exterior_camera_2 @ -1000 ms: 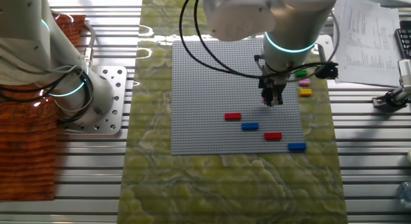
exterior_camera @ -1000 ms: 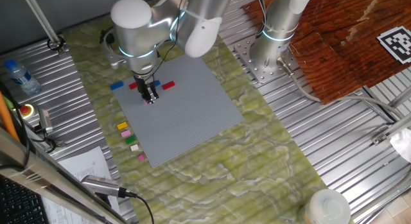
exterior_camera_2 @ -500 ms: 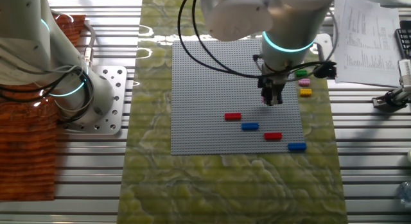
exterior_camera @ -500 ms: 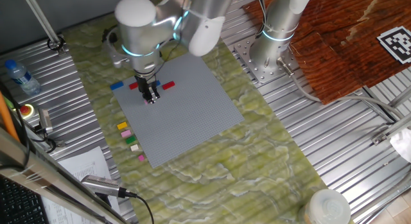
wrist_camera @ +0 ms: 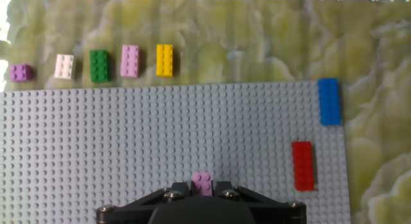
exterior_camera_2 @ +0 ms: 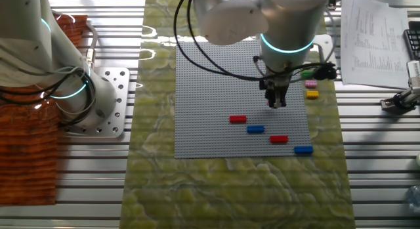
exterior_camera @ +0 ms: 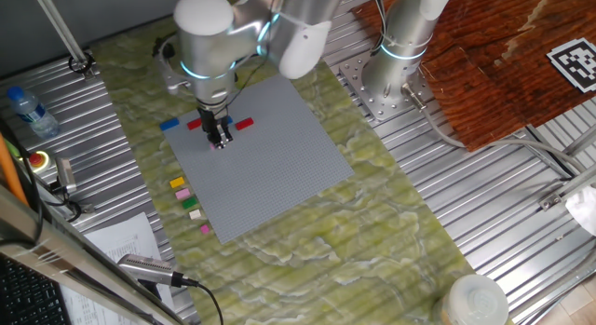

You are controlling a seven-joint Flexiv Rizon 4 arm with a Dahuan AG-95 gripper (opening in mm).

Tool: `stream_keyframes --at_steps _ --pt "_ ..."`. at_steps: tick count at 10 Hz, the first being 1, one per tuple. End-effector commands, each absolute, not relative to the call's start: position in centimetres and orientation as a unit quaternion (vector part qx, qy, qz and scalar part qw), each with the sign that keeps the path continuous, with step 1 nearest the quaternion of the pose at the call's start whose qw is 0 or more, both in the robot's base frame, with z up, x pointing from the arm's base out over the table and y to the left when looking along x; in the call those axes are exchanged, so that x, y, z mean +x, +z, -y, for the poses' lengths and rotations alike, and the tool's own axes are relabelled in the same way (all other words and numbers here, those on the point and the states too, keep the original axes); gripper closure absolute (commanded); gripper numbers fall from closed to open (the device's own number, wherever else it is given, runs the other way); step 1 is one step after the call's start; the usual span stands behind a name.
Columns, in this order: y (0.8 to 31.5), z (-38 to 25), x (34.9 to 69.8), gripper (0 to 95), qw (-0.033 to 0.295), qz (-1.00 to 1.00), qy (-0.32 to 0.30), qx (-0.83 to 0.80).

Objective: Stack small Lego blocks randomly, one at a time

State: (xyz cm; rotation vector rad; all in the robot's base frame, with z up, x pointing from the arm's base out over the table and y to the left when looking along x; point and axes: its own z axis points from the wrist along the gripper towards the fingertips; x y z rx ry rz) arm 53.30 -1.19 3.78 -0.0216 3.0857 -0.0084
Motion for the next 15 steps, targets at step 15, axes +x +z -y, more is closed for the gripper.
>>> stream_keyframes --at_steps 15 --pt "1.9 1.6 48.2 95.0 0.022 -0.998 -0.003 -0.053"
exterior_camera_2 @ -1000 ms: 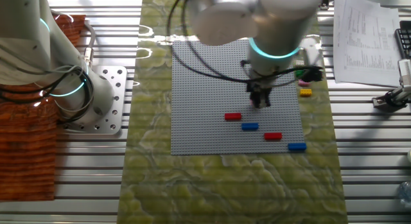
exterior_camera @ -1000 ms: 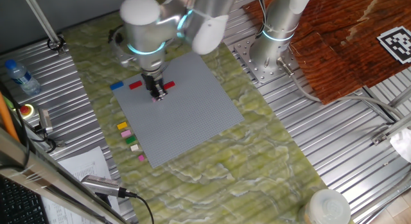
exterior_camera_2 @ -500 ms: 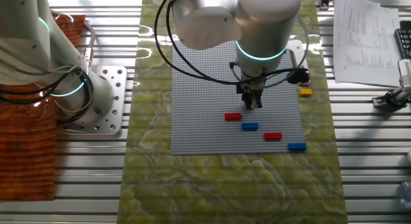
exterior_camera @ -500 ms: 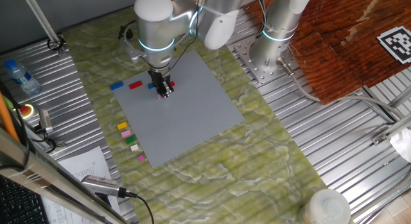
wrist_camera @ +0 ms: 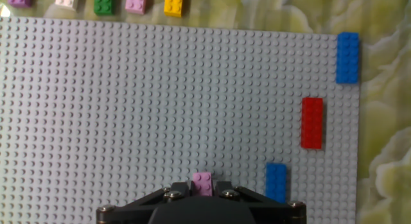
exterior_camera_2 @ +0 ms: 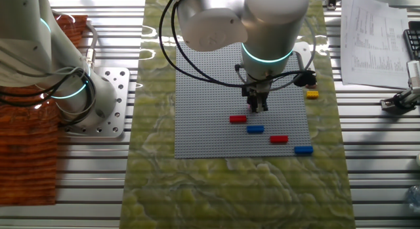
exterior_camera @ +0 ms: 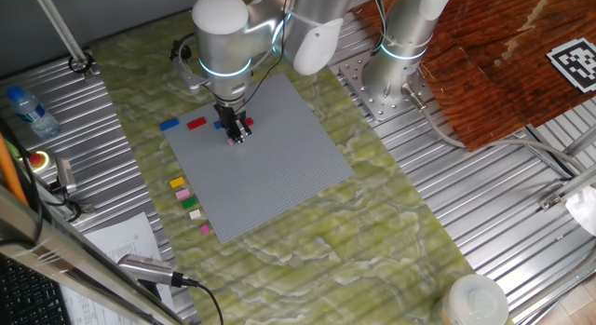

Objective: Stack small Lego blocks randomly, one at a time

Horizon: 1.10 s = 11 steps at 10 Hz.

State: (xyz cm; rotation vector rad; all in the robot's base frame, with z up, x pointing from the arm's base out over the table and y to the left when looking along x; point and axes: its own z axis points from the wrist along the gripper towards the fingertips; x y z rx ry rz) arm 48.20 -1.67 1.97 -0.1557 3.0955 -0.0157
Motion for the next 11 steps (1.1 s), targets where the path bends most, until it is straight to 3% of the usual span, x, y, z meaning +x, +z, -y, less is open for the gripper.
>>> stream_keyframes --at_steps 1,11 --pt "1.91 1.61 48.2 95.0 0.021 -0.998 -0.003 -0.054" --pt "1.45 1.81 48.12 95.0 0.017 -0.996 -0.01 -0.083"
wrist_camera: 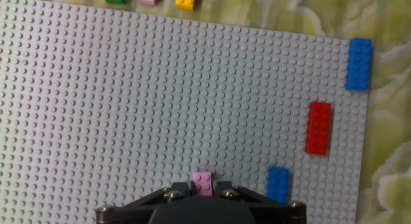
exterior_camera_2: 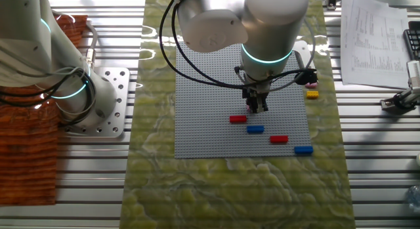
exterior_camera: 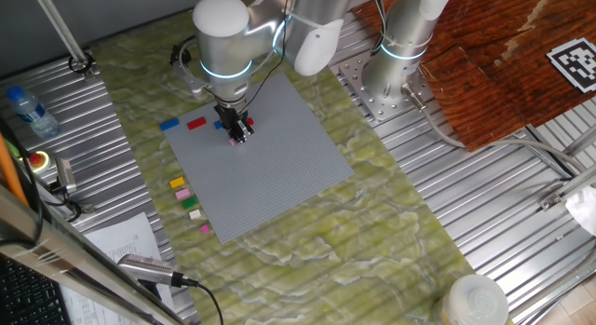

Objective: Stack small Lego blocks randomly, one at a time

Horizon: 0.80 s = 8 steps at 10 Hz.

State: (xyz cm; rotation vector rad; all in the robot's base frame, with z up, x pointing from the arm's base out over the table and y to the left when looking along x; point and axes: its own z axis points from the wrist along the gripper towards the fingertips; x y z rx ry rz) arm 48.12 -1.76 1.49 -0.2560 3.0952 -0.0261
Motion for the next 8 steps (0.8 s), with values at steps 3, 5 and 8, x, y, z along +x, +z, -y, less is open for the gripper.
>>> stream_keyframes --at_steps 3,5,8 --pt "1.29 1.87 48.12 95.0 0.018 -0.997 -0.009 -0.079" --pt "1.18 1.88 48.14 95.0 0.018 -0.997 -0.009 -0.077" --pt "1.17 1.88 48.14 95.0 0.019 -0.997 -0.008 -0.074"
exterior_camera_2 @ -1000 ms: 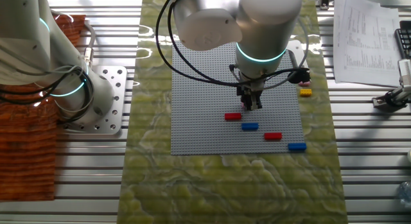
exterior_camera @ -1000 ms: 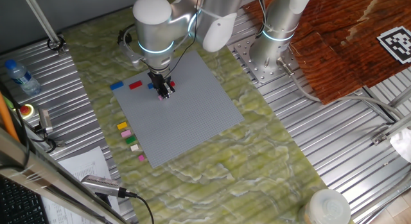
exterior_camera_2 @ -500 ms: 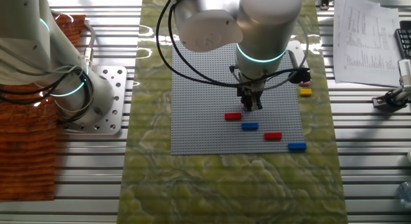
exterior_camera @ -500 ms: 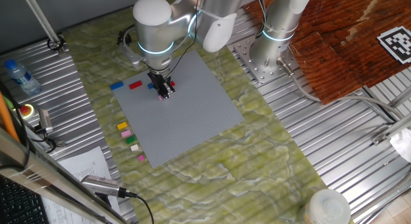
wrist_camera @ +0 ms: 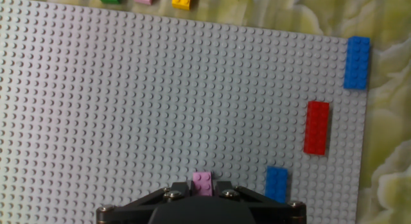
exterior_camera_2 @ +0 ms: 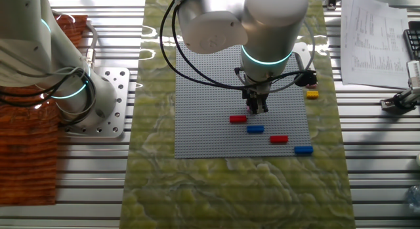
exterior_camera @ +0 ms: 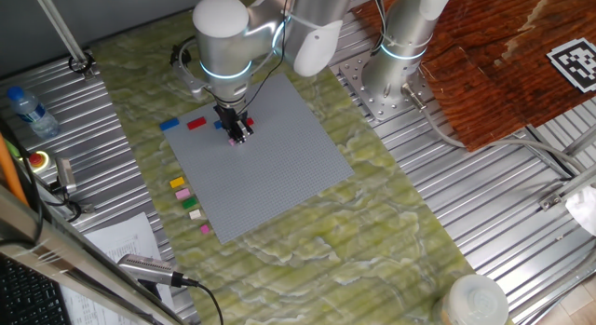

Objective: Stack small Lego blocks randomly, one at a time

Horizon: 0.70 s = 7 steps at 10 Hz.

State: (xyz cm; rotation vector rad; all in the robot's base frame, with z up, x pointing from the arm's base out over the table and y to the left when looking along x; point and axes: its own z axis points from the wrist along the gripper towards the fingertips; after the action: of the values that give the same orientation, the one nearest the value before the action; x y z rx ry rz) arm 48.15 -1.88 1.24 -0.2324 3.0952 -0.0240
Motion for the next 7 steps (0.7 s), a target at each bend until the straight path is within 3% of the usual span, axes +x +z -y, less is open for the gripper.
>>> stream_keyframes --at_steps 1,7 --pt "1.17 1.88 48.14 95.0 0.02 -0.997 -0.008 -0.073" --pt "1.17 1.88 48.18 95.0 0.022 -0.997 -0.008 -0.074"
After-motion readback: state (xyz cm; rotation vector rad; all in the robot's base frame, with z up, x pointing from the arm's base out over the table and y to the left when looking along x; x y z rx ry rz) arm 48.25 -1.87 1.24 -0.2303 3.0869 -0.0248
